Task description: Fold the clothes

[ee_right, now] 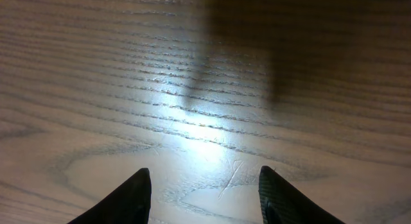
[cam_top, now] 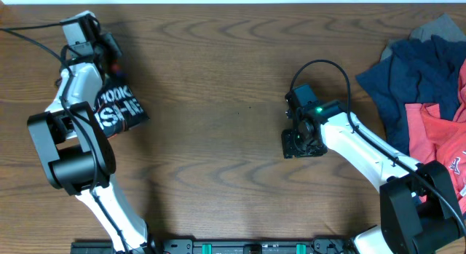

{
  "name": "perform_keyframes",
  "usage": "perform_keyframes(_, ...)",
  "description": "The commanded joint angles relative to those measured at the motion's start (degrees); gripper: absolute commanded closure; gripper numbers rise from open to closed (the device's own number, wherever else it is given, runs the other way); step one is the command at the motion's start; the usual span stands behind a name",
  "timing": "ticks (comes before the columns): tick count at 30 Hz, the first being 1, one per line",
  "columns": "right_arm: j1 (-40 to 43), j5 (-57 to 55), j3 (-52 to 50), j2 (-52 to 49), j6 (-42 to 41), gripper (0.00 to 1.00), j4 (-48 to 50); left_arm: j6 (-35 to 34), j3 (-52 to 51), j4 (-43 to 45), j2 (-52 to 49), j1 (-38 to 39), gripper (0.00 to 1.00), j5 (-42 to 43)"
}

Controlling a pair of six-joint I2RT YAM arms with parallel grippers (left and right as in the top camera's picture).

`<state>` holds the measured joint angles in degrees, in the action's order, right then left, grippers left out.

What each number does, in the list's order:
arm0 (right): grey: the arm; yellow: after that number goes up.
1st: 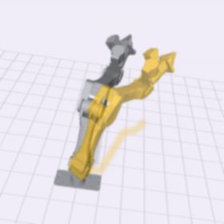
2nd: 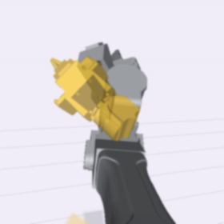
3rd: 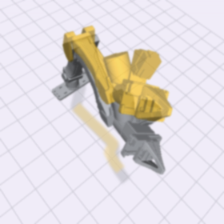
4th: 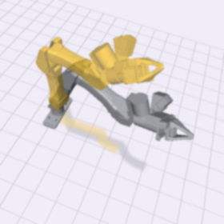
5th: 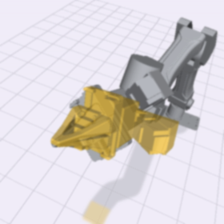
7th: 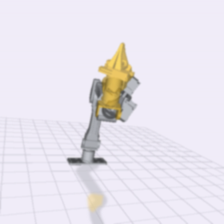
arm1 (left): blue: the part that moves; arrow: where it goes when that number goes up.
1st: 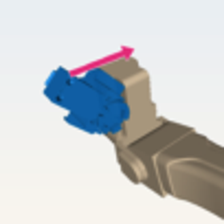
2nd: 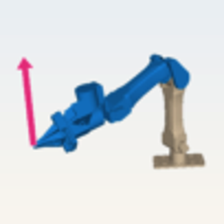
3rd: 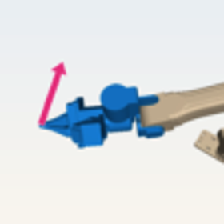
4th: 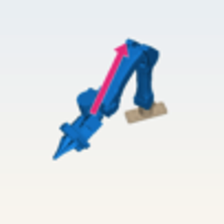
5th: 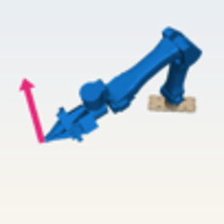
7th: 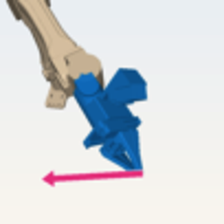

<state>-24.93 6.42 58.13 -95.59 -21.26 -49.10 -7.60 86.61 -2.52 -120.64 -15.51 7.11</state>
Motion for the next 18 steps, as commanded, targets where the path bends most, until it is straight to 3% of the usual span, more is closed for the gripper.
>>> perform_keyframes(1, 0.5, -0.4, 0.3, 0.5, 0.7, 0.47, -0.5, -0.2, 1.3, 0.0, 0.6, -0.5, 0.11, -0.7)
perform_keyframes(4, 0.5, -0.4, 0.3, 0.5, 0.7, 0.46, -0.4, -0.2, 1.3, -2.0, 0.6, -0.7, 0.00, -0.7)
perform_keyframes(8, 0.5, -0.4, 0.3, 0.5, 0.6, 0.45, 0.0, -0.2, 1.3, -7.7, 0.7, 0.0, 0.02, 0.1)
perform_keyframes(11, 0.5, -0.4, 0.3, 0.5, -1.7, 0.39, 1.6, -0.2, 1.3, -12.9, 0.7, 1.9, 0.02, 1.5)
perform_keyframes(18, 0.6, 1.8, 0.3, 0.5, -5.5, 0.34, 4.3, 0.1, 1.3, -27.3, 0.7, 11.9, 0.02, 1.5)
